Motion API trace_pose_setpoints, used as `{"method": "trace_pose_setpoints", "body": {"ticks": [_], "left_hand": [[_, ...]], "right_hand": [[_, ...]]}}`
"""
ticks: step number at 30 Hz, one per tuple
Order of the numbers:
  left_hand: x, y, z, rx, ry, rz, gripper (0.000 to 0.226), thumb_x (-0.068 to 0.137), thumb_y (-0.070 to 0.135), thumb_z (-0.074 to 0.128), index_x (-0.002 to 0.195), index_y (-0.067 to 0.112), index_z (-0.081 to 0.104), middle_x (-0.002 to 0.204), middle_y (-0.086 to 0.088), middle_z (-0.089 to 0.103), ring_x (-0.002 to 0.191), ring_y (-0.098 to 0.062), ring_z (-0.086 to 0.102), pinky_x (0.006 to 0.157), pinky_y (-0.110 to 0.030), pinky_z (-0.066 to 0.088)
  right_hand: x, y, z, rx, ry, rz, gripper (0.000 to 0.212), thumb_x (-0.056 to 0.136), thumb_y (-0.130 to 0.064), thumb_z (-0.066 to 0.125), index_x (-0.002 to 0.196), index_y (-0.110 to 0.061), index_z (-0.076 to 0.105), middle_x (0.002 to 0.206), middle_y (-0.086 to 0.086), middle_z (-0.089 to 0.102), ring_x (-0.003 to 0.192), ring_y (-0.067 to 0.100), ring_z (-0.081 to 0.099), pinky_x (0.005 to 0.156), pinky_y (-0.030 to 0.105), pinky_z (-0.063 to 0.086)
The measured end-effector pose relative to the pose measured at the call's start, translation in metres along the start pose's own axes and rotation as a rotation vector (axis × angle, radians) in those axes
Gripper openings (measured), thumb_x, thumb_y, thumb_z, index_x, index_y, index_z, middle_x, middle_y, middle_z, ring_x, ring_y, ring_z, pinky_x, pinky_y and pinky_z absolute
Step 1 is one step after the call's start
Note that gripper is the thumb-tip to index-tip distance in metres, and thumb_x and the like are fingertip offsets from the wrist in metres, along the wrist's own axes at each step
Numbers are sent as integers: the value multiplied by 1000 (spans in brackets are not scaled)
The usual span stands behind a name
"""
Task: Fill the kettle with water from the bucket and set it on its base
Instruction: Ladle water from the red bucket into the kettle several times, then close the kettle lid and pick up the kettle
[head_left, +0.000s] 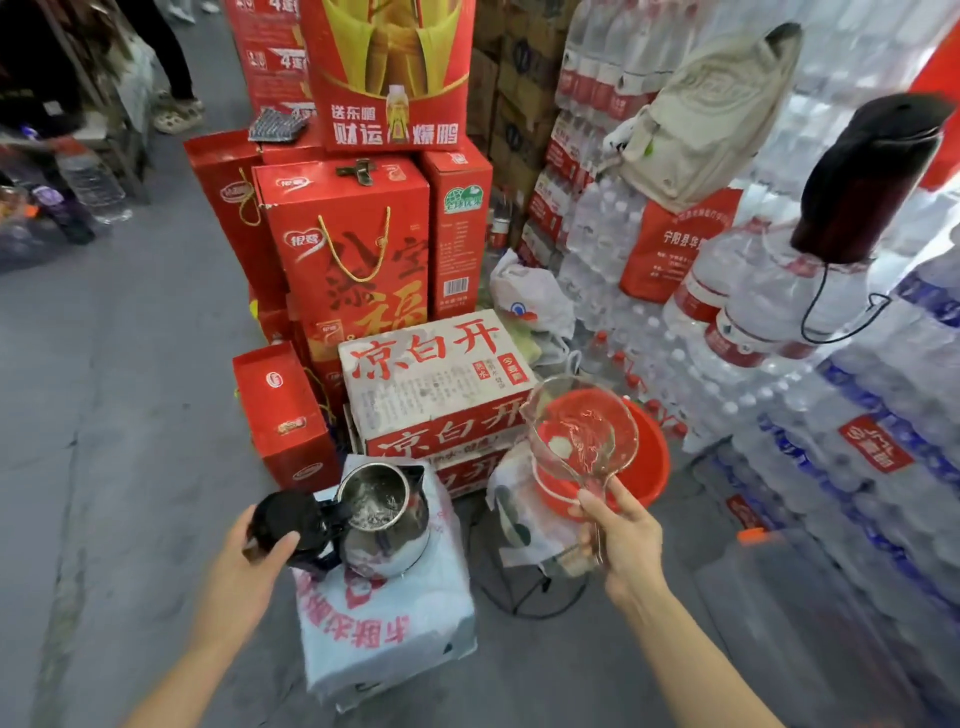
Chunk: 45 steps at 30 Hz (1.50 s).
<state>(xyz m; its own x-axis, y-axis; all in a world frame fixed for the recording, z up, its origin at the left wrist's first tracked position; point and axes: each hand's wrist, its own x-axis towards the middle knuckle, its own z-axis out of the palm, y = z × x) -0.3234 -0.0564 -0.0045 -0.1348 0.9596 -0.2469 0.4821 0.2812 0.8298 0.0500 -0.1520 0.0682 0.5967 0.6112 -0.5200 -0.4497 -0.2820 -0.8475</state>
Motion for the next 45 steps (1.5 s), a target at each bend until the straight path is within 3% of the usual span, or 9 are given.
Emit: {"method": "trace_pose_setpoints", "body": {"ticks": [5, 10, 17, 26, 31, 35, 37, 41, 45], "left_hand": [[0, 3, 14, 236, 173, -60, 80, 84, 33, 72, 148, 23, 26, 148, -17, 44, 132, -42, 42, 106, -58, 37], [-9, 62, 69, 516, 185, 251, 78, 81, 33, 74, 145, 11, 35, 148, -16, 44, 134, -36, 41, 110, -55, 34], [-25, 125, 216, 778, -275, 719, 75, 93, 51, 50, 154, 19, 19, 159, 4, 8, 149, -17, 12, 118, -34, 3], [-27, 138, 326, 1080, -606, 729, 74, 98, 44, 42, 155, 15, 3, 164, -2, -3, 150, -21, -4, 119, -39, -2], [-26, 132, 314, 1082, -604, 778, 70, 98, 43, 40, 155, 16, 9, 163, -2, -2, 150, -23, 0, 114, -34, -9], [-30, 122, 236, 986, -379, 744, 68, 87, 47, 56, 145, 17, 41, 154, -4, 38, 142, -23, 35, 117, -36, 13], [-33, 108, 172, 941, -221, 660, 62, 82, 47, 59, 135, 14, 55, 141, -6, 54, 131, -25, 49, 118, -36, 20], [-12, 59, 37, 831, 218, 252, 61, 86, 33, 64, 136, 1, 51, 144, -19, 48, 134, -41, 41, 110, -55, 30], [11, 37, -22, 495, 47, -292, 62, 94, 34, 58, 141, -2, 41, 145, -25, 44, 130, -43, 45, 109, -52, 33]], "right_hand": [[42, -8, -31, 0, 120, 44, 75, 86, -5, 73, 151, -16, 38, 45, 2, 61, 30, 11, 48, 37, 22, 36], [75, -9, -52, -12, 136, 65, 73, 87, -2, 72, 151, -13, 38, 46, 0, 60, 31, 10, 50, 36, 21, 40], [109, 11, -66, -112, 129, 107, 69, 88, -2, 71, 149, -10, 40, 49, 6, 56, 37, 19, 54, 36, 24, 40], [152, 31, -82, -427, 144, 15, 44, 86, -8, 75, 129, -10, 64, 63, 13, 74, 45, 20, 63, 43, 28, 51], [149, 20, -89, -1064, 261, -126, 38, 90, -41, 66, 124, -23, 68, 117, 1, 72, 104, 23, 67, 75, 29, 50], [142, 35, -97, -1431, 282, -599, 40, 76, -24, 81, 110, -4, 75, 112, 18, 70, 104, 41, 61, 81, 47, 51], [133, 46, -88, -1485, 280, -827, 40, 80, -26, 65, 109, 1, 74, 112, 22, 70, 107, 44, 61, 86, 53, 45], [101, 67, -37, -1509, -12, -1104, 52, 80, -27, 43, 112, -1, 74, 118, 19, 71, 114, 39, 63, 94, 49, 38], [63, 95, 29, -1520, -218, -1099, 50, 83, -30, 44, 112, -4, 76, 117, 14, 73, 108, 35, 69, 96, 45, 36]]}}
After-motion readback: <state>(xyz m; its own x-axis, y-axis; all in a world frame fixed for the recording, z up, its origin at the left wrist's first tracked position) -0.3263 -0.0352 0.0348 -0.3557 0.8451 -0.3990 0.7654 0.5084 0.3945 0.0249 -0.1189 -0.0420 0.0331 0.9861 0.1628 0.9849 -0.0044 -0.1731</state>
